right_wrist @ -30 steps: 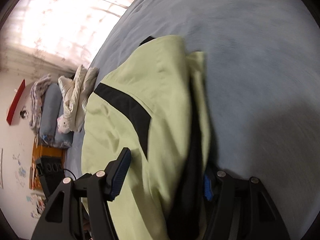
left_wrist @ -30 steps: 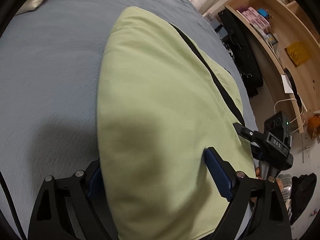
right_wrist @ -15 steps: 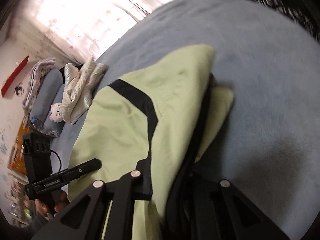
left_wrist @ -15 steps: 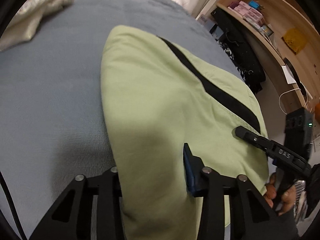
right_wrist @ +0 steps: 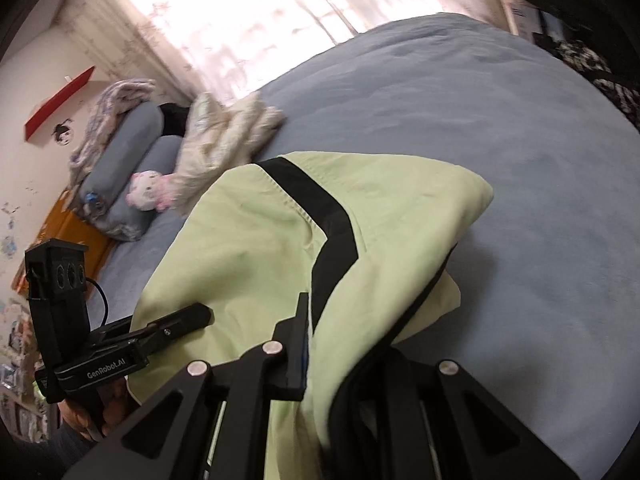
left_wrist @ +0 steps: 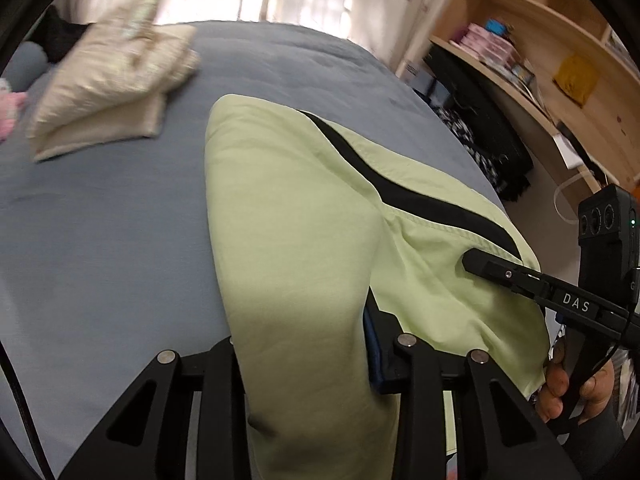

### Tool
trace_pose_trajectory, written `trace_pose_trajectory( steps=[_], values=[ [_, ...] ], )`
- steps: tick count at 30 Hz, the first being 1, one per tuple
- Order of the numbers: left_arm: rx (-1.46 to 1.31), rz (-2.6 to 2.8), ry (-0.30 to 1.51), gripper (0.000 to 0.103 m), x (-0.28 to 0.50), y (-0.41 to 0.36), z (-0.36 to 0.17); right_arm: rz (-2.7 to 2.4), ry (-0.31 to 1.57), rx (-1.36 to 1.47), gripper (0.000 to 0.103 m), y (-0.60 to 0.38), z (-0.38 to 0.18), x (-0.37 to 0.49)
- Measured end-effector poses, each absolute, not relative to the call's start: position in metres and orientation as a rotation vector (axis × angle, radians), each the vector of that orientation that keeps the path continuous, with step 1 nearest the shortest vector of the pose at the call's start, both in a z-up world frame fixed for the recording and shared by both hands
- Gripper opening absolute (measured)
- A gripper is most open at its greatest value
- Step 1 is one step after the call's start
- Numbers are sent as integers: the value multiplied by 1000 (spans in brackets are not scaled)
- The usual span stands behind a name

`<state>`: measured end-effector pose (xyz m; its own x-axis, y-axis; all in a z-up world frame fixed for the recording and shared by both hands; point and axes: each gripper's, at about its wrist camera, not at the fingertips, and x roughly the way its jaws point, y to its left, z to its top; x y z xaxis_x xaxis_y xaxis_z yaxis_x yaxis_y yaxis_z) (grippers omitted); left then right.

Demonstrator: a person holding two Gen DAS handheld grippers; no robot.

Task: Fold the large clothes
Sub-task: 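Grasp the green bundle with both tools and lift it off the bed, then carry the bundle with both tools and set it on the white jacket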

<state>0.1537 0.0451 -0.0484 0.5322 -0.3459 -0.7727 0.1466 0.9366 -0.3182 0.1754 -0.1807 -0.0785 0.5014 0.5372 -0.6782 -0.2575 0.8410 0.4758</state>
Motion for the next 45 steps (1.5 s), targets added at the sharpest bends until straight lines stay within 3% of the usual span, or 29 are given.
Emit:
trace_pose_trajectory(
  steps=[10, 17, 21, 25, 30, 32, 33, 35, 41, 45],
  values=[
    [-197, -132, 844, 32, 191, 209, 55, 699, 827, 325, 9, -28, 8, 261],
    [-142, -104, 734, 32, 316, 304, 137, 736, 689, 324, 9, 64, 84, 380],
    [-123, -103, 699, 33, 396, 347, 153, 739, 624, 326, 10, 97, 96, 451],
    [-139, -124, 755, 34, 487, 384, 133, 713, 638, 400, 10, 121, 66, 518],
    [-151, -36, 954, 44, 568, 420, 38, 668, 839, 533, 13, 139, -31, 576],
    [-201, 46, 986, 67, 578, 434, 1, 642, 901, 563, 20, 140, -68, 585],
    [-267, 56, 965, 71, 579, 446, -10, 647, 916, 596, 29, 139, -83, 588],
    [-343, 88, 930, 84, 580, 463, -22, 654, 921, 629, 39, 138, -98, 589],
    [-270, 150, 889, 93, 582, 459, -27, 642, 906, 550, 48, 146, -105, 588],
    [-264, 197, 870, 93, 563, 453, -22, 593, 919, 478, 59, 148, -93, 586]
  ],
)
